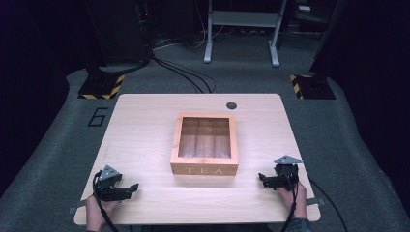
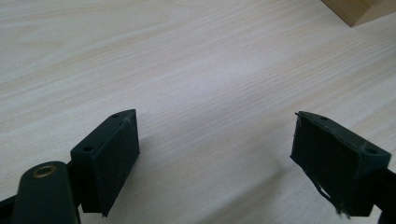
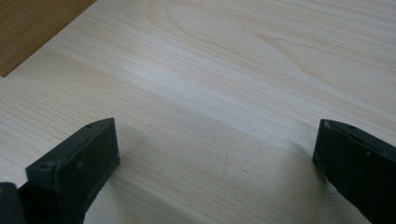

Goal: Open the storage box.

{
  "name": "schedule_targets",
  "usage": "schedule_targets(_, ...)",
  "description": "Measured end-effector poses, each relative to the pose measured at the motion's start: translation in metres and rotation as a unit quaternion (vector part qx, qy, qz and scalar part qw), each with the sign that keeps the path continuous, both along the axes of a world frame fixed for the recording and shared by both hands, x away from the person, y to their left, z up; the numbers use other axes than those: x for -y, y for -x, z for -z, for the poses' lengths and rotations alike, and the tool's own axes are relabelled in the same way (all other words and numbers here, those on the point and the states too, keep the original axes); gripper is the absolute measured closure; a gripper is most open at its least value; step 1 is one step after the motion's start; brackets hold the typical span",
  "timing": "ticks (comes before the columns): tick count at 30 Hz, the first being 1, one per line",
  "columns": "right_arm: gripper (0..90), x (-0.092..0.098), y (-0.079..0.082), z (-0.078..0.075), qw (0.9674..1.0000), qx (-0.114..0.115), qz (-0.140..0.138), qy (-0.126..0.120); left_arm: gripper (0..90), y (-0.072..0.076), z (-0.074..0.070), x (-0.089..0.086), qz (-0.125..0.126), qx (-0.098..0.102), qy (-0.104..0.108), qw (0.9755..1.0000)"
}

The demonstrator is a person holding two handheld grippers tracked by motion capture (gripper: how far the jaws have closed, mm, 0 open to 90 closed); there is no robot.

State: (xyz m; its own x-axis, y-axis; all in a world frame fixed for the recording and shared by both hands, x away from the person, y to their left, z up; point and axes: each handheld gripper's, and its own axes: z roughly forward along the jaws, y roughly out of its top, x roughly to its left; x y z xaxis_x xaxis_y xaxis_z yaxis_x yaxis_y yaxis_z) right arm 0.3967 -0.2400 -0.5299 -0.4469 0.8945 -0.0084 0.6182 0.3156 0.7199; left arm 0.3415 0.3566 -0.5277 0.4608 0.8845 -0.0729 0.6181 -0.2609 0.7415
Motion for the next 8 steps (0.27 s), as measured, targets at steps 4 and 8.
schedule_targets(4, 0.0, -0.0001, 0.0001, -0.0002, 1.0, -0.001, 0.0, 0.0, 14.3, 0.003, 0.0027, 0.0046, -0.001, 0.015, -0.028, 0.9995)
schedule_targets(8, 0.0, -0.0001, 0.0, 0.0, 1.0, 0.0, 0.0, 0.0, 14.1, 0.0017, 0.0028, 0.0058, -0.002, 0.016, -0.033, 0.9993)
